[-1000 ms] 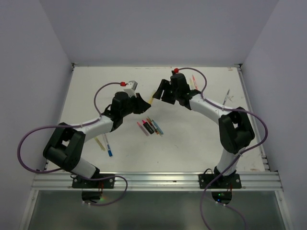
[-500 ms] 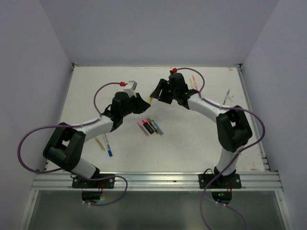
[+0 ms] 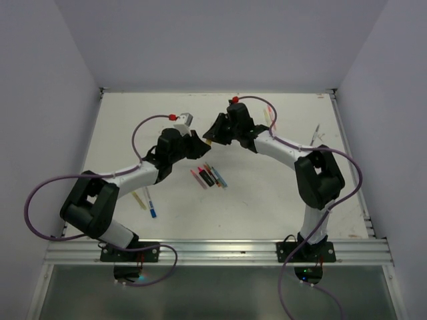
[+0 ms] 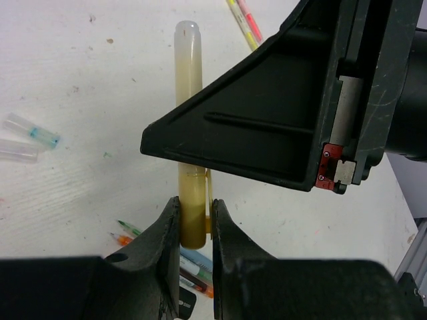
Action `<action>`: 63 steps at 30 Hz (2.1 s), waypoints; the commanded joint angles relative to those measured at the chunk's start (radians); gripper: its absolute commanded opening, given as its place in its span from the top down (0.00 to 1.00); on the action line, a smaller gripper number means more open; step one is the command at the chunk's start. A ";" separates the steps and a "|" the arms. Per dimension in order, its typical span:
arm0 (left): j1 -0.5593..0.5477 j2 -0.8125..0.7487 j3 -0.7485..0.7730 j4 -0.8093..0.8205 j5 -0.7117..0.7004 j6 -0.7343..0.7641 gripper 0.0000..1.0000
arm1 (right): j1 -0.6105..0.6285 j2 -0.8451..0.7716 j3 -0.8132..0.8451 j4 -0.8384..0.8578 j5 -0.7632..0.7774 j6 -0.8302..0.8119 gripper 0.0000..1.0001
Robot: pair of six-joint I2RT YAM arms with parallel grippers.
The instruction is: Open the pen caps
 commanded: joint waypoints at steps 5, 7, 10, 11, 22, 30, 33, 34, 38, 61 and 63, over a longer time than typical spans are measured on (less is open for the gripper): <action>-0.003 -0.055 -0.020 0.085 0.036 0.048 1.00 | -0.048 0.022 0.006 0.106 0.127 -0.023 1.00; -0.005 -0.072 -0.038 0.085 0.036 0.055 1.00 | -0.093 0.033 -0.001 0.138 0.133 -0.004 1.00; -0.003 -0.083 -0.052 0.079 0.038 0.061 1.00 | -0.137 0.042 0.007 0.157 0.168 0.019 1.00; -0.005 -0.085 -0.057 0.081 0.029 0.060 1.00 | -0.154 0.045 0.010 0.158 0.187 0.034 1.00; -0.003 -0.146 -0.115 0.113 0.052 0.081 1.00 | -0.249 0.068 -0.039 0.299 0.227 0.036 1.00; 0.040 -0.080 0.041 -0.071 -0.143 0.011 1.00 | -0.207 0.038 0.088 -0.102 0.073 -0.220 1.00; 0.081 0.032 0.144 -0.149 -0.128 -0.029 1.00 | -0.141 -0.060 0.018 -0.202 0.168 -0.328 1.00; 0.083 0.062 0.211 -0.192 -0.123 -0.032 1.00 | -0.127 -0.081 -0.002 -0.219 0.168 -0.360 1.00; 0.101 0.181 0.315 -0.280 -0.159 -0.067 1.00 | -0.067 -0.131 -0.045 -0.306 0.202 -0.447 1.00; 0.274 0.058 0.183 -0.557 -0.461 -0.086 1.00 | 0.080 0.031 -0.042 -0.405 0.316 -0.570 0.92; 0.276 0.072 0.180 -0.551 -0.468 -0.090 1.00 | 0.085 0.040 -0.030 -0.417 0.329 -0.578 0.90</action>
